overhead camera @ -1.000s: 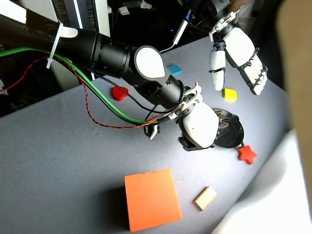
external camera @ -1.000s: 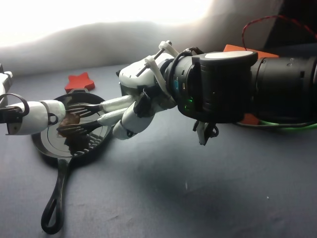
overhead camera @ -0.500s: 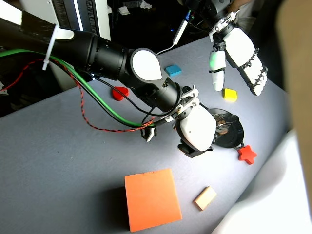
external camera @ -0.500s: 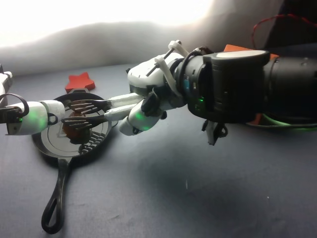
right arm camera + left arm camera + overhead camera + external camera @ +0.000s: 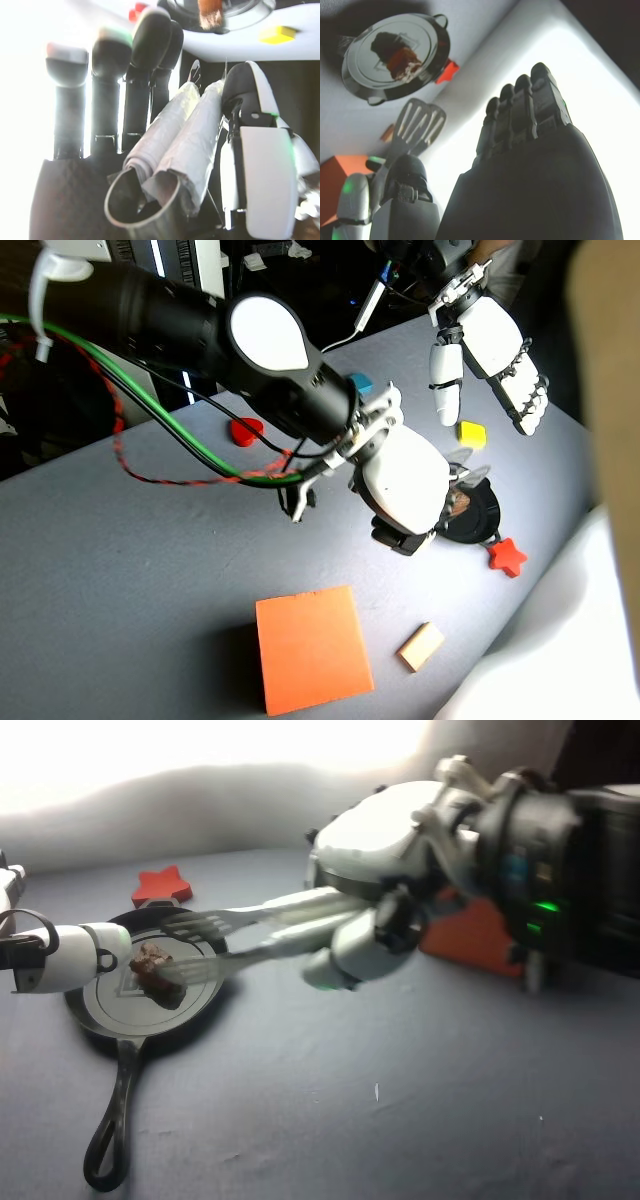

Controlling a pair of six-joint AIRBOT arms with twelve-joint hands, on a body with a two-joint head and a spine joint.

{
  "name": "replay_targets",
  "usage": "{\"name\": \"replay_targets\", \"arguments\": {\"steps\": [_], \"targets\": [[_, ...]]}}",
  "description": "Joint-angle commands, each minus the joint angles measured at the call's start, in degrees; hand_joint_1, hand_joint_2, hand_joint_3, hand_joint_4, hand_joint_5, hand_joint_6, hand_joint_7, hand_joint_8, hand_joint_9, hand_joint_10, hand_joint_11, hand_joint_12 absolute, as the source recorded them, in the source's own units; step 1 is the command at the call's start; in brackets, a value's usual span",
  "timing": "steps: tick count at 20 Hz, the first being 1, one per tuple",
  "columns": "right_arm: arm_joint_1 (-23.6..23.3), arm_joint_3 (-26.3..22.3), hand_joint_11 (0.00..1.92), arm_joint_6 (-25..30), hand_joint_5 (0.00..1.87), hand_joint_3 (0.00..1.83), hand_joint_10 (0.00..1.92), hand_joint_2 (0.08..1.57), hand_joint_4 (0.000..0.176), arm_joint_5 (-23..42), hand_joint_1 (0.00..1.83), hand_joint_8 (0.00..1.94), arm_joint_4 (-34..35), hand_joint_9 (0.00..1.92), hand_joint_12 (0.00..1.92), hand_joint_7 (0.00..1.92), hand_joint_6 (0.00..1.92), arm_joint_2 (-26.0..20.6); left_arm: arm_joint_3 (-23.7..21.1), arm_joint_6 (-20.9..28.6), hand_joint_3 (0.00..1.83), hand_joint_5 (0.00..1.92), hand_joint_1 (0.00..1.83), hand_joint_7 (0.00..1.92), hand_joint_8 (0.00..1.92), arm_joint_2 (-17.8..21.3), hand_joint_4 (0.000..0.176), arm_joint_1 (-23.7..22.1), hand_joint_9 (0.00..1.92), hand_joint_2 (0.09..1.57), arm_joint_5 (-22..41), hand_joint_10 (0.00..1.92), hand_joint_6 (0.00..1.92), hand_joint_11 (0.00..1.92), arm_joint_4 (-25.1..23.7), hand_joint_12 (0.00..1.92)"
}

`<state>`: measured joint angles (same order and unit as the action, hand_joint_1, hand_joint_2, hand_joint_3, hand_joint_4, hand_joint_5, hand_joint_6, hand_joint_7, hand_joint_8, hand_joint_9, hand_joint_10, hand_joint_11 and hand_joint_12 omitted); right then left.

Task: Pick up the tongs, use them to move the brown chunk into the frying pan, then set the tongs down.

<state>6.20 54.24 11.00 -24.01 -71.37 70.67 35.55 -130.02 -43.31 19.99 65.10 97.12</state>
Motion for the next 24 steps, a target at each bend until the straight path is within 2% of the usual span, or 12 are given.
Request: {"name": "replay_targets", "arguments": {"steps": [1,2,5,7,9,11,13,14,17,19,22,24], "targets": [[0.3,-1.3,0.88,2.5,0.85,0.00,1.48,1.34,0.000,0.9,0.42,0.98,-6.0,1.09,1.92,1.13,0.83,-1.1,-0.1,-0.1,0.00,0.00,0.00,0.03,0.00,0.4,0.000,-0.2,0.00,1.17,2.8,0.00,0.00,0.00,-4.3,0.00],[1.3,-3.1,0.87,4.9,0.84,0.00,1.49,1.34,0.000,0.2,0.45,0.99,-11.0,1.09,1.92,1.12,0.84,-2.6,-0.1,-0.1,0.00,0.00,0.00,0.03,0.00,0.4,0.000,-0.2,0.01,1.17,2.8,0.00,0.00,0.00,-4.3,0.00],[6.5,-8.2,0.88,18.1,0.83,0.00,1.52,1.34,0.000,-2.8,0.47,1.04,-30.3,1.09,1.92,1.12,0.85,-6.6,-0.2,0.0,0.00,0.00,0.00,0.03,0.00,0.4,0.000,-0.2,0.01,1.16,2.8,0.00,0.00,0.00,-4.3,0.00],[9.5,-9.4,0.89,24.9,0.83,0.00,1.53,1.33,0.000,-6.4,0.49,1.06,-37.1,1.10,1.92,1.12,0.86,-7.3,-0.2,0.2,0.00,0.00,0.00,0.02,0.00,0.4,0.000,-0.2,0.00,1.17,2.8,0.00,0.00,0.00,-4.3,0.00],[11.6,-9.5,0.87,29.3,0.84,0.00,1.46,1.33,0.000,-9.1,0.49,0.97,-38.3,1.09,1.90,1.13,0.85,-7.1,-0.4,0.4,0.00,0.00,0.00,0.02,0.00,0.4,0.000,-0.3,0.00,1.16,2.8,0.00,0.00,0.00,-4.3,0.00],[13.4,-9.3,0.86,32.1,0.83,0.00,1.47,1.33,0.000,-10.0,0.50,0.98,-38.6,1.09,1.90,1.13,0.86,-6.5,-0.6,0.4,0.00,0.01,0.00,0.03,0.01,0.4,0.000,-0.6,0.01,1.17,2.8,0.00,0.00,0.01,-4.3,0.00],[15.9,-8.9,0.85,35.4,0.83,0.00,1.41,1.31,0.000,-11.4,0.53,0.93,-44.1,1.10,1.86,1.14,0.82,-5.3,-0.6,0.4,0.00,0.01,0.00,0.03,0.00,0.3,0.000,-1.5,0.01,1.16,2.8,0.00,0.01,0.00,-4.4,0.00],[16.8,-8.6,0.85,36.5,0.84,0.00,1.38,1.31,0.000,-12.0,0.54,0.90,-46.5,1.10,1.86,1.13,0.79,-4.6,-0.5,0.3,0.00,0.01,0.00,0.03,0.00,0.2,0.000,-2.2,0.01,1.16,2.8,0.00,0.00,0.00,-4.4,0.00],[18.5,-6.9,0.76,37.2,0.90,0.00,1.28,1.30,0.000,-12.5,0.55,0.59,-47.5,1.04,1.82,1.14,0.63,-2.6,-0.4,0.0,0.00,0.02,0.00,0.05,0.01,-0.1,0.000,-4.0,0.03,1.17,2.9,0.01,0.01,0.01,-4.1,0.01],[20.0,-4.7,0.73,38.3,0.90,0.00,1.34,1.32,0.000,-13.4,0.50,0.60,-50.1,0.97,1.87,1.10,0.57,-0.9,-0.5,-2.3,0.00,0.01,0.00,0.04,0.01,-0.8,0.000,-6.5,0.02,1.17,3.5,0.00,0.00,0.01,-2.6,0.01],[21.9,-2.2,0.61,41.1,0.84,0.00,1.19,1.27,0.000,-15.2,0.59,0.58,-55.2,0.87,1.76,1.03,0.51,0.9,-1.9,-5.2,0.00,0.01,0.00,0.04,0.00,-1.4,0.000,-8.4,0.02,1.17,3.5,0.00,0.00,0.01,-2.3,0.00],[22.7,-1.4,0.57,41.2,0.80,0.00,0.99,1.24,0.000,-15.3,0.59,0.43,-55.7,0.83,1.68,0.98,0.41,1.4,-3.4,-5.3,0.00,0.01,0.00,0.04,0.00,-1.4,0.000,-8.5,0.01,1.17,3.6,0.00,0.00,0.01,-2.3,0.01]]}}
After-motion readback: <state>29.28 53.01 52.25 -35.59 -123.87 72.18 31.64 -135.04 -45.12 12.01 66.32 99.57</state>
